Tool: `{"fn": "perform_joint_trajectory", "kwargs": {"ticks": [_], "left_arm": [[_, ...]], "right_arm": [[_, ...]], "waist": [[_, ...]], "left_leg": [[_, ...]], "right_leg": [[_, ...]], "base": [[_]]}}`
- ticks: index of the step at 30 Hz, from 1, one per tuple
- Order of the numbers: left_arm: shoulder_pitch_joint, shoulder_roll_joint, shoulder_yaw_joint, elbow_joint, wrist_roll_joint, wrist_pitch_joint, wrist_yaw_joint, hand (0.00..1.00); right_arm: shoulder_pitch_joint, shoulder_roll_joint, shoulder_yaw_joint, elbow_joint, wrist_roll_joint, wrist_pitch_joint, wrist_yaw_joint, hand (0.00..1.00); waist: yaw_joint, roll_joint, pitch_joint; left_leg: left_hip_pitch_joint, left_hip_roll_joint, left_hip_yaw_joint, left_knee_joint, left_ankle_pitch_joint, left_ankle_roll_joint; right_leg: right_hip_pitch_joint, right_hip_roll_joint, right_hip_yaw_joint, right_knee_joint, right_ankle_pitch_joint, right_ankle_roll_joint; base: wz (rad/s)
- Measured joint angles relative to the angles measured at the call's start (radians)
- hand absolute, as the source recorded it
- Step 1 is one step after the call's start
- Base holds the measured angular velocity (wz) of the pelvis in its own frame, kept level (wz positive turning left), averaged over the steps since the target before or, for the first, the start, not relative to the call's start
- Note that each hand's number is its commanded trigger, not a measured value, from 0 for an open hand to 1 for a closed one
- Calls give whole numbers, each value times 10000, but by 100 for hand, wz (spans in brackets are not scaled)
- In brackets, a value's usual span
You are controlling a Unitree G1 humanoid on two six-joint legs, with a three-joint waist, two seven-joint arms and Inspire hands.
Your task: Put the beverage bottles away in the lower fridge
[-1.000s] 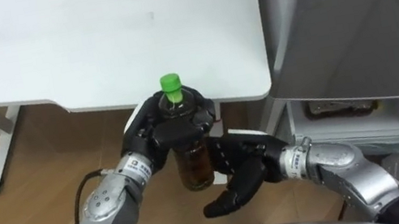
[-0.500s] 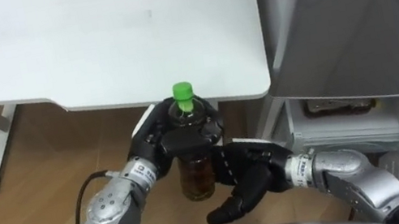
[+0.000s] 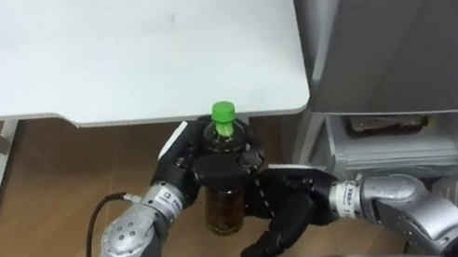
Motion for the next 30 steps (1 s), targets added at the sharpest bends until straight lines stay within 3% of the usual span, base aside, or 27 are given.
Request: {"fn": "perform_joint_trajectory", "kwargs": {"ticks": [5, 10, 11, 12, 13, 17, 20, 21, 22, 30], "left_arm": [[-3, 115, -49, -3, 1024, 1, -343, 100], [-3, 174, -68, -3, 1249, 1, -479, 100], [-3, 173, -69, -3, 1248, 1, -477, 100], [-2, 169, -70, -3, 1248, 1, -475, 100], [-3, 166, -75, -6, 1237, 1, -468, 100], [-2, 196, -219, -124, 1222, 0, -241, 100], [-1, 243, -464, -200, 960, -1, -205, 100], [-1, 247, -524, -209, 934, -1, -211, 100], [-1, 255, -682, -210, 883, -3, -217, 100], [-2, 387, -656, -208, 804, -1, -200, 100]], "right_arm": [[36, -92, 195, 1, 11, 14, 41, 0], [67, -116, 261, -2, 74, 14, 59, 0], [77, -116, 264, -2, 140, 18, 58, 15], [88, -123, 263, -1, 207, 35, 58, 15], [122, -142, 263, -1, 397, 90, 56, 58], [158, -204, 274, 96, 1045, 211, -290, 70], [153, -230, 220, 505, 1602, 293, -847, 66], [152, -220, 220, 574, 1644, 303, -995, 48], [143, -212, 221, 734, 1773, 305, -1226, 0], [188, -212, 328, 845, 2576, 301, -1274, 0]], "waist": [[4, 9, 7], [20, 9, 3], [23, 5, 0], [27, 2, -2], [33, -3, -8], [31, -12, -19], [37, 15, -42], [45, 18, -42], [54, 33, -45], [11, 98, -54]], "left_leg": [[-58, 4, -7, 1, -2, 2], [-62, 6, -3, -9, -1, 1], [-40, 5, 4, -13, 0, 1], [-30, 6, 11, -20, 1, 0], [0, 6, 22, -36, 1, 1], [-1, 4, 41, -58, 1, 1], [12, 0, 44, -62, 1, 1], [11, 0, 46, -62, 1, 2], [3, 0, 44, -55, 1, 2], [-23, 14, 38, -43, 1, 1]], "right_leg": [[-37, 4, 25, 8, 0, 0], [-66, 5, 39, 8, 0, 0], [-69, 3, 40, 7, 0, 0], [-69, 2, 42, 7, 0, 0], [-52, 1, 45, 5, 0, 0], [-6, 6, 53, -13, 0, 0], [14, 4, 60, -13, 0, 0], [12, 5, 63, -14, 0, 0], [2, 4, 59, -14, 0, 0], [-32, 13, -55, -21, 0, 0]], "base": [[0], [0], [0], [0], [0], [0], [0], [0], [0], [0]]}}
